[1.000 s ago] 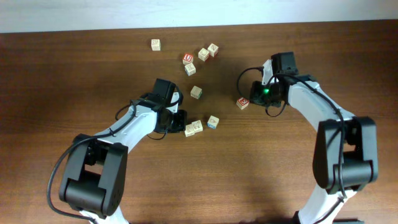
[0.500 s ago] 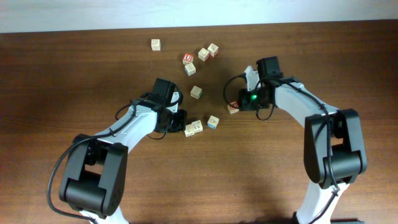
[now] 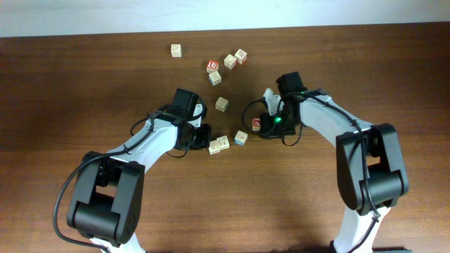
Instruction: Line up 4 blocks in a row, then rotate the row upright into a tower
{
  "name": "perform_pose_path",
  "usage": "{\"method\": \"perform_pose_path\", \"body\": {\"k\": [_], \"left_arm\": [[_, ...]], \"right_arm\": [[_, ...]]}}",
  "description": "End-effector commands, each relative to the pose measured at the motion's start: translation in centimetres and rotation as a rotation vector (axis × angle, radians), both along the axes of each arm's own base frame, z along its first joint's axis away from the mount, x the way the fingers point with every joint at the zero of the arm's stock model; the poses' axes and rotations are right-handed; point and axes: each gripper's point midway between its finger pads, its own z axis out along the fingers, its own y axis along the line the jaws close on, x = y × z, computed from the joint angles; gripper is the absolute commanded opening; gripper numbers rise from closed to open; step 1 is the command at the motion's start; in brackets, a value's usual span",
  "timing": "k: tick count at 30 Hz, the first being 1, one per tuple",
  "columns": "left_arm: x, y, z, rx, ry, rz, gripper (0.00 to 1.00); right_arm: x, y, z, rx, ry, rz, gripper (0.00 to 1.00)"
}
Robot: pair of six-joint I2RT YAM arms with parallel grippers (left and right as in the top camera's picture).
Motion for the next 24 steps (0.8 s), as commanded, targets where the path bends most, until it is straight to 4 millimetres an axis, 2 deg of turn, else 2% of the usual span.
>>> {"method": "perform_pose_path", "body": {"k": [1, 3, 7, 14, 18, 24], "left_arm": [[0.6, 0.1, 0.2, 0.001, -0.007, 0.012, 0.0], [0.6, 0.1, 0.2, 0.003, -0.009, 0.013, 0.0], [0.7, 0.1, 0.2, 0.002, -0.012, 0.013, 0.0], [0.7, 0.1, 0.2, 0.002, -0.011, 0.012, 0.0], [0.7, 0.1, 0.2, 0.002, -0.012, 0.012, 0.0], [0.6, 0.1, 0.2, 0.004, -0.007, 0.013, 0.0]], "right_arm": [[-0.8, 0.8, 0.0, 0.012, 0.083, -0.081, 0.04], [-1.7, 0.9, -0.1, 0.006, 0.138, -0.115, 0.05], [-2.7, 3.5, 0.1, 0.026, 0.131, -0.047, 0.04], [-1.0, 5.5, 0.4, 0.041, 0.015, -0.005, 0.05], [-1.2, 6.6, 0.5, 0.038, -0.025, 0.049, 0.05], [-2.4, 6.1, 0.4, 0.02, 0.031, 0.047, 0.04]]}}
